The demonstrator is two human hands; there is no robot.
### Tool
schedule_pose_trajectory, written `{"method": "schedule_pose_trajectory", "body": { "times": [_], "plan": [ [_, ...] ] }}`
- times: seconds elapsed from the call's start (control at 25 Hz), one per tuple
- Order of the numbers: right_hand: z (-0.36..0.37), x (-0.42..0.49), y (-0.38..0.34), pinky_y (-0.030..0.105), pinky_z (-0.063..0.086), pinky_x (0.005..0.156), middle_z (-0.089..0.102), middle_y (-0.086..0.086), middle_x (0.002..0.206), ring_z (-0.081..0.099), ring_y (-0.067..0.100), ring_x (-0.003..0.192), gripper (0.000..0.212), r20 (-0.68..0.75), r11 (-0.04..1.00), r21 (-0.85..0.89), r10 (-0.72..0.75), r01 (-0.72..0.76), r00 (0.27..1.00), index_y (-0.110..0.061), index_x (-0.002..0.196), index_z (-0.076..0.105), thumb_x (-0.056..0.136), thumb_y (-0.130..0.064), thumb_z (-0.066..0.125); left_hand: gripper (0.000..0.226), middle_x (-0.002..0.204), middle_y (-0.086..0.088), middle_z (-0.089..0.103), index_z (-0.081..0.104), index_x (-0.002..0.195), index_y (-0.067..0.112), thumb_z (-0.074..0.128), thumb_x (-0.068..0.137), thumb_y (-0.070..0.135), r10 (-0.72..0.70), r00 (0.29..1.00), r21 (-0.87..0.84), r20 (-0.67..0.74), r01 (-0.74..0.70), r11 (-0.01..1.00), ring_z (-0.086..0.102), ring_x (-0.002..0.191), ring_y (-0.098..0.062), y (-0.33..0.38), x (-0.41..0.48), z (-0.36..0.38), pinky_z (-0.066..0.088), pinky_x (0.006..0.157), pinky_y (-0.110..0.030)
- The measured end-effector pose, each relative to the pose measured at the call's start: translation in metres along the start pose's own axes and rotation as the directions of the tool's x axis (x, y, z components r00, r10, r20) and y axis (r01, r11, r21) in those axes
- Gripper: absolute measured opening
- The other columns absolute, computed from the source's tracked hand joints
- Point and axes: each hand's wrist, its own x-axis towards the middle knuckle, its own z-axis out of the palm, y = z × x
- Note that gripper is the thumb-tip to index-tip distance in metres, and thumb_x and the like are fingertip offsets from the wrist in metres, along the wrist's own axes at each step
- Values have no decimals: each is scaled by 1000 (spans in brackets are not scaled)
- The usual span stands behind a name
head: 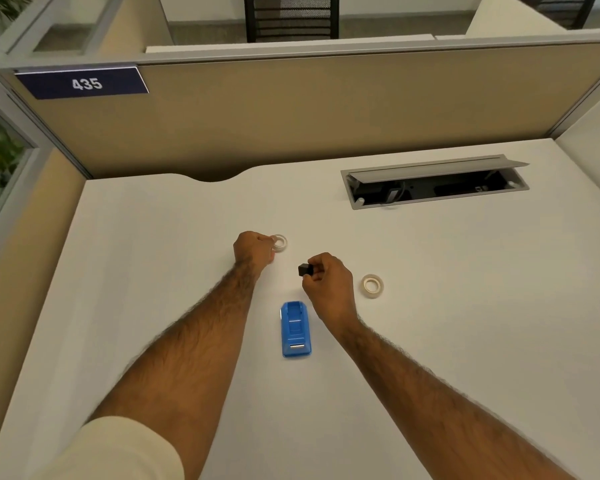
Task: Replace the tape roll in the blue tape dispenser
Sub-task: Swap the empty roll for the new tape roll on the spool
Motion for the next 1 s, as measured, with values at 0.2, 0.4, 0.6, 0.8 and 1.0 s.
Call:
{"method": "schedule_pose_trajectory", "body": {
  "times": [0.2, 0.4, 0.6, 0.8, 1.0],
  "plan": [
    [1, -9, -2, 24, 53, 79, 65, 1, 101, 63, 16, 88, 23, 4, 1000, 29, 2, -2, 1000, -12, 107, 63, 85, -5, 64, 27, 83, -9, 69, 71, 96, 0, 67, 92, 26, -50, 998, 17, 25, 50, 999, 61, 62, -16, -12, -26, -17, 48, 54, -19],
    [-4, -24, -7, 8, 44, 68, 66, -2, 98, 62, 8, 82, 27, 94, 998, 70, 5, -12, 996, -11, 109, 64, 85, 0, 62, 25, 88, -6, 70, 70, 99, 9, 61, 96, 32, 62, 998, -68, 31, -59, 996, 65, 73, -18, -25, -91, -31, 54, 62, -21],
    [-6, -44, -2, 24, 56, 77, 73, 2, 97, 69, 17, 88, 25, 189, 987, 158, -37, 7, 981, -10, 104, 66, 83, 3, 59, 35, 86, -10, 75, 73, 98, 11, 59, 95, 43, 29, 976, -147, 215, 3, 989, 70, 70, -19, -33, -141, -42, 62, 71, -31],
    [-6, -58, -3, 28, 57, 80, 71, 3, 96, 68, 18, 89, 27, 197, 975, 217, -91, 47, 976, -12, 99, 68, 81, 6, 58, 34, 92, -14, 77, 72, 104, 6, 62, 95, 37, -32, 960, -198, 277, 90, 976, 75, 80, -24, -35, -157, -50, 62, 78, -35],
    [-12, -62, 4, 27, 57, 77, 70, 3, 99, 67, 18, 89, 27, 239, 967, 253, -103, 40, 966, -12, 101, 69, 81, 4, 61, 29, 101, -19, 75, 71, 110, -2, 69, 92, 21, -38, 931, -303, 364, 156, 940, 75, 94, -29, -42, -163, -53, 61, 84, -36]
  ]
}}
